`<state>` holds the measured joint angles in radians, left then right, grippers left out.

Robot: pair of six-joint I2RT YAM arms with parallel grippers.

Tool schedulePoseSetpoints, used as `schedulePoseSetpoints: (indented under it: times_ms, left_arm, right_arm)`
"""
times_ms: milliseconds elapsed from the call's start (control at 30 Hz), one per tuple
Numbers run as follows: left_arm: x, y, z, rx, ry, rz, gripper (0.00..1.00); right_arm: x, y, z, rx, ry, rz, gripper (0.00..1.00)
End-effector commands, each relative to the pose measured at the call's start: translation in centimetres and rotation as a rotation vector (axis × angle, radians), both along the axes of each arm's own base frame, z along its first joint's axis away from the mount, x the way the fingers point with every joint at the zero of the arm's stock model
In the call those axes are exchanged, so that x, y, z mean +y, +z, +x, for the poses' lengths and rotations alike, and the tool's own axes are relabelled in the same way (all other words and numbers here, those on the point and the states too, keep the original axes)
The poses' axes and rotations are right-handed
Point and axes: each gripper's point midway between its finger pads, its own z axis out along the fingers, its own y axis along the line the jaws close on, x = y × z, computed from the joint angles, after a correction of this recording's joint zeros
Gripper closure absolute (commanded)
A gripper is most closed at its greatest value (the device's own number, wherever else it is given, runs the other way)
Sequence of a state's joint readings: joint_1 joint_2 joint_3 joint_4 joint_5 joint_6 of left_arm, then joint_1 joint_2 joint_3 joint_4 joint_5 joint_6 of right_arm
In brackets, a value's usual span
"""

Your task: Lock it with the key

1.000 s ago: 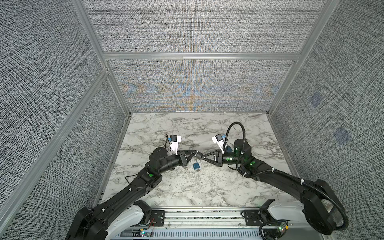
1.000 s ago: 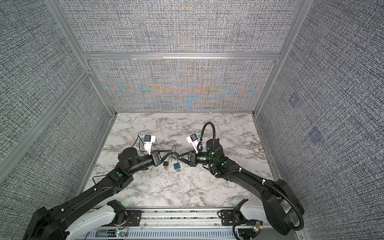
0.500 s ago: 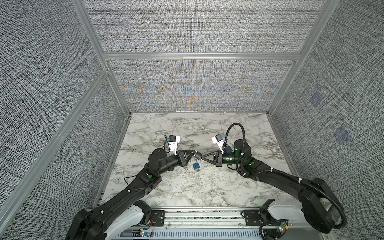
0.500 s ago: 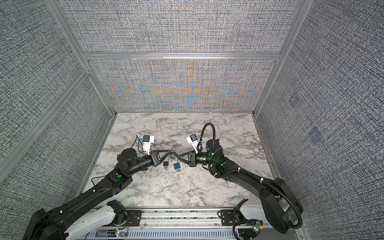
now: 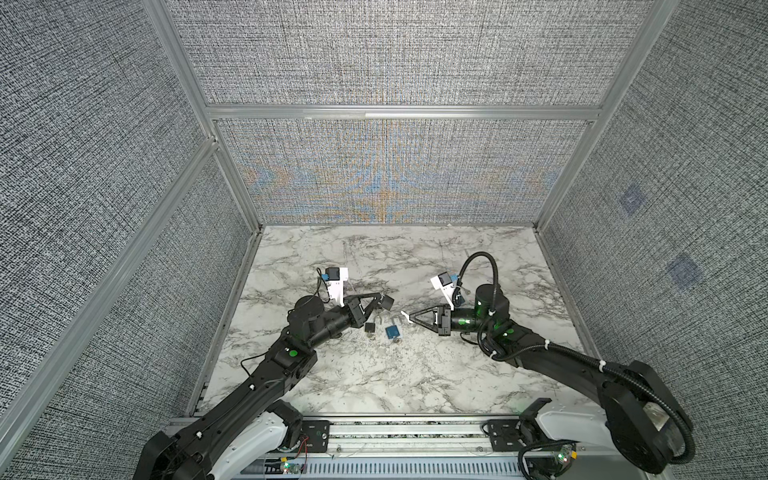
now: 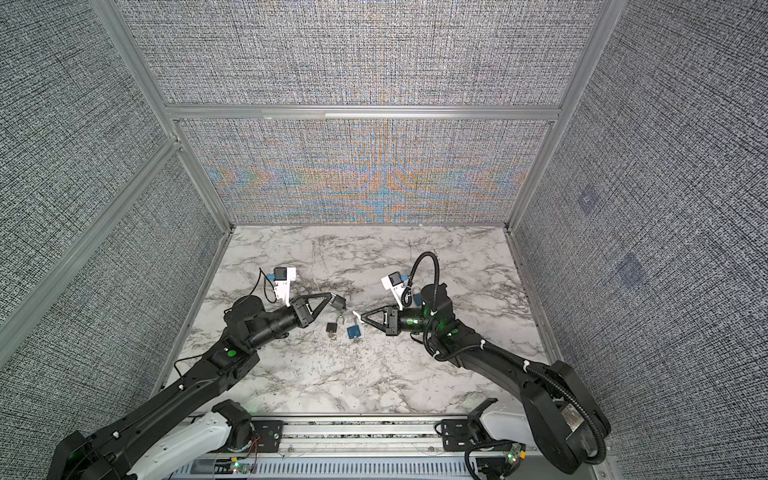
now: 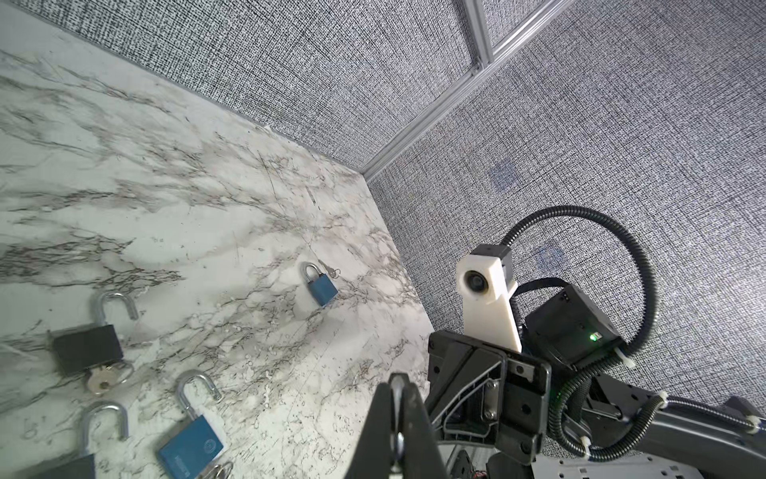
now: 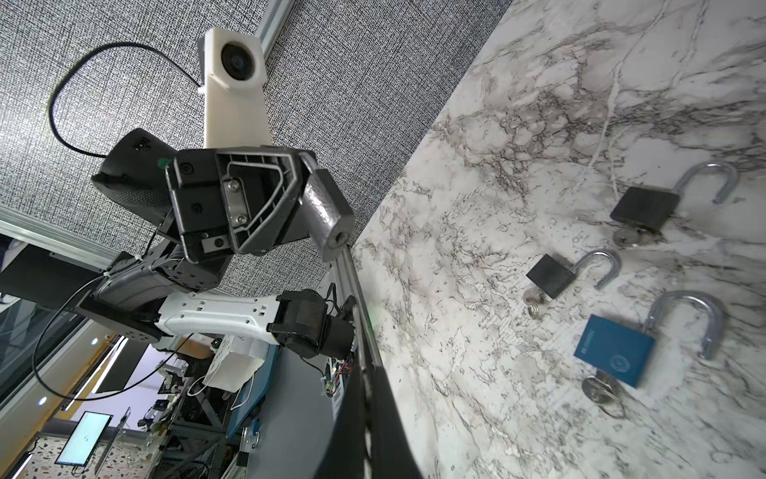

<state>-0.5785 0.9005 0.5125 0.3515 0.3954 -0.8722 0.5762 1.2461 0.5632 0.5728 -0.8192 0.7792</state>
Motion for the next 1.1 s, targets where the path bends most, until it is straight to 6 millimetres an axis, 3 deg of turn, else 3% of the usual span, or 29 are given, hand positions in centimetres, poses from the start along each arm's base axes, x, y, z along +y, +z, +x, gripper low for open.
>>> schedulePoseSetpoints:
  times_ms: [0, 133, 300, 533, 667, 800, 1067]
  left_arm:
    - [0.0, 0.7, 0.1, -0.030, -0.006, -0.007, 1.00]
    - [-0.3, -0.7, 0.5, -0.009, -0.014, 0.059, 1.00]
    - [-2.4, -3.4, 0.9, 0.031, -0.124, 0.132, 1.00]
    - [-5.5, -7.1, 2.1, 0.111, -0.232, 0.204, 1.00]
    - [-8.2, -8.6, 2.8, 0.132, -0.302, 0.233, 1.00]
    - [-11.6, -10.4, 3.1, 0.171, -0.388, 0.268, 1.00]
    - [-18.6, -13.6, 3.3, 0.228, -0.512, 0.266, 1.00]
  right_arm:
    - [-0.5, 0.7, 0.2, -0.014, -0.017, 0.022, 1.00]
    - [-2.0, -0.2, 1.3, -0.005, -0.101, -0.037, 1.00]
    - [-5.9, -1.6, 3.4, 0.015, -0.293, -0.151, 1.00]
    - [-11.7, -3.2, 4.5, 0.068, -0.507, -0.288, 1.00]
    - [-15.6, -5.5, 4.5, 0.158, -0.639, -0.363, 1.00]
    - [-17.7, -6.7, 4.1, 0.207, -0.689, -0.369, 1.00]
    - [-21.2, -7.2, 3.9, 0.237, -0.784, -0.343, 1.00]
